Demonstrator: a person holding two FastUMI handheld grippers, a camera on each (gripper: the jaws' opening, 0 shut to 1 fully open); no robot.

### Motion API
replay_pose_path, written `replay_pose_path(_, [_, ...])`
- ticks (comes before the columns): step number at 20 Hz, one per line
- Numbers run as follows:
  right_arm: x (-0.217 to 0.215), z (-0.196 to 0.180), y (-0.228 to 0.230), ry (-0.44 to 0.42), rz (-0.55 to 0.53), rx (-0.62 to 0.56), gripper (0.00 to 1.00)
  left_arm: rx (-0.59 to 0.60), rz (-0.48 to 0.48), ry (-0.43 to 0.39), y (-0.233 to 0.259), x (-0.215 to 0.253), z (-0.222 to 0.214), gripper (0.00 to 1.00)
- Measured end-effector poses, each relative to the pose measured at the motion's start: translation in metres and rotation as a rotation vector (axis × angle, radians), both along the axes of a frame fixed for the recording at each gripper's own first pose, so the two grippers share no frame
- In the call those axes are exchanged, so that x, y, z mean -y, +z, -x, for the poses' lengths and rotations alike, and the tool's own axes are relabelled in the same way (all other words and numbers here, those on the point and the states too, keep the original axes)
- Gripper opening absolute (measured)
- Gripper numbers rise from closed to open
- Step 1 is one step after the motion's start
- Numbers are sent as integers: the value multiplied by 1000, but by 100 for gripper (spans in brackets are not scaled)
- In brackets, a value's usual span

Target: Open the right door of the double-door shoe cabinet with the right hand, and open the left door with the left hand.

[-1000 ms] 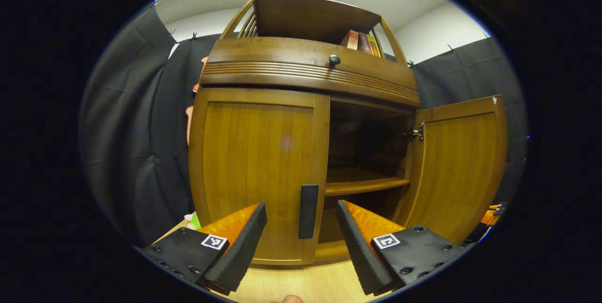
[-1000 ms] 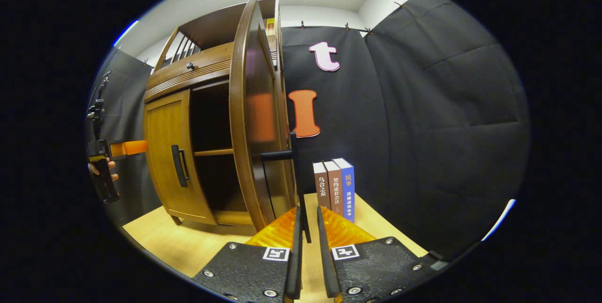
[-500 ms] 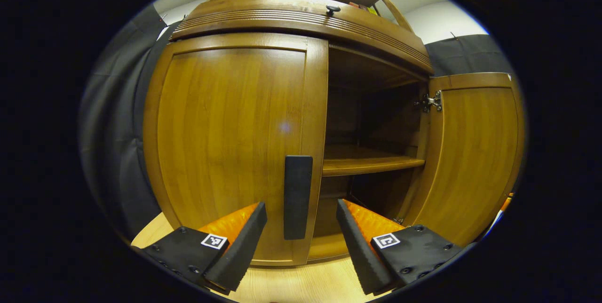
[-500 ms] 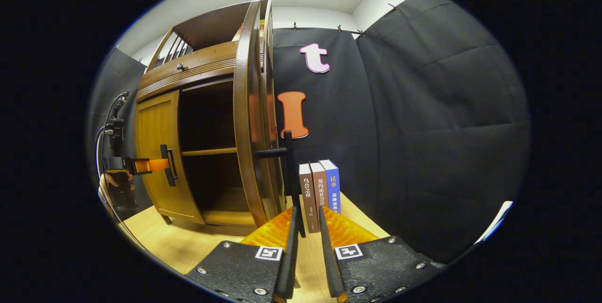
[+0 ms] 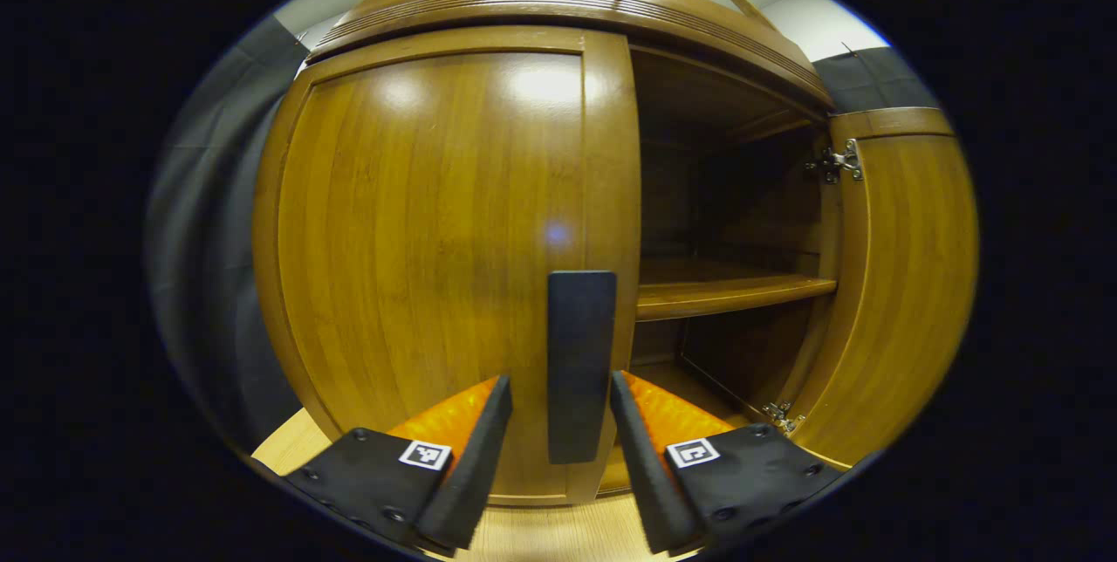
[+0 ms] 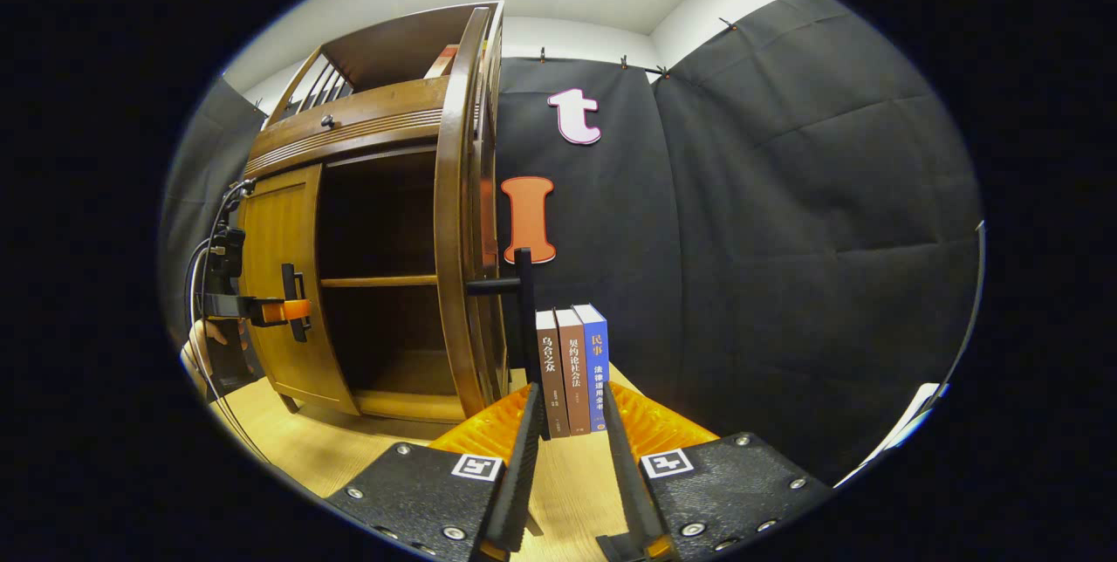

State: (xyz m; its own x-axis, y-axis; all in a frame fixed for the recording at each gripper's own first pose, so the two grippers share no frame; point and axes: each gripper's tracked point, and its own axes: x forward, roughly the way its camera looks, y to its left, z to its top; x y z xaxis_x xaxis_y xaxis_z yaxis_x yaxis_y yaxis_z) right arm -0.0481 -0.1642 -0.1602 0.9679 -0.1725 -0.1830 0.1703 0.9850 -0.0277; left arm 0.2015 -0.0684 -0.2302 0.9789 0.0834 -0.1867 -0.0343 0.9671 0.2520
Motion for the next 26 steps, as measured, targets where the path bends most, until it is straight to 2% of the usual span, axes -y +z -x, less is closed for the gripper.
replay_pose_path(1, [1, 0, 1, -3, 1, 1, 46, -1, 18, -7, -1, 2, 0, 76])
replay_pose_path(4, [4, 2, 4, -12, -4, 7, 49, -6, 0, -15, -2, 7, -4, 54])
replay_pose_path(5, [5, 2, 5, -16, -6, 10, 60, -8, -8, -25, -1, 10, -7, 54])
replay_pose_path(6, [6, 3, 7, -21, -4, 13, 60, -8, -15, -16, -3, 11, -2, 41])
replay_pose_path(7, [7, 5, 9, -27, -2, 15, 50, -6, -21, -10, -3, 9, -3, 41])
replay_pose_path(10, [7, 8, 14, -43, 1, 22, 49, 6, 11, -12, -2, 9, -1, 31])
replay_pose_path(15, [-2, 16, 28, -50, 21, 32, 50, 1, -9, -58, 5, 14, 12, 27])
replay_pose_path(17, [-11, 20, 34, -42, 27, 41, 49, -8, 21, -84, 12, 20, 16, 27])
replay_pose_path(18, [-15, 21, 38, -38, 30, 43, 39, -12, 37, -95, 16, 22, 19, 27])
replay_pose_path(19, [-19, 23, 41, -34, 34, 47, 49, -18, 45, -106, 20, 25, 22, 27])
replay_pose_path(21, [-26, 26, 47, -27, 40, 54, 49, -25, 46, -120, 25, 25, 28, 27])
replay_pose_path(22, [-32, 28, 51, -23, 40, 59, 43, -29, 42, -126, 28, 25, 32, 27])
replay_pose_path(24, [-41, 32, 58, -12, 36, 69, 49, -34, 37, -137, 33, 24, 39, 27])
replay_pose_path(26, [-50, 34, 63, -1, 41, 71, 49, -37, 42, -149, 36, 21, 50, 27])
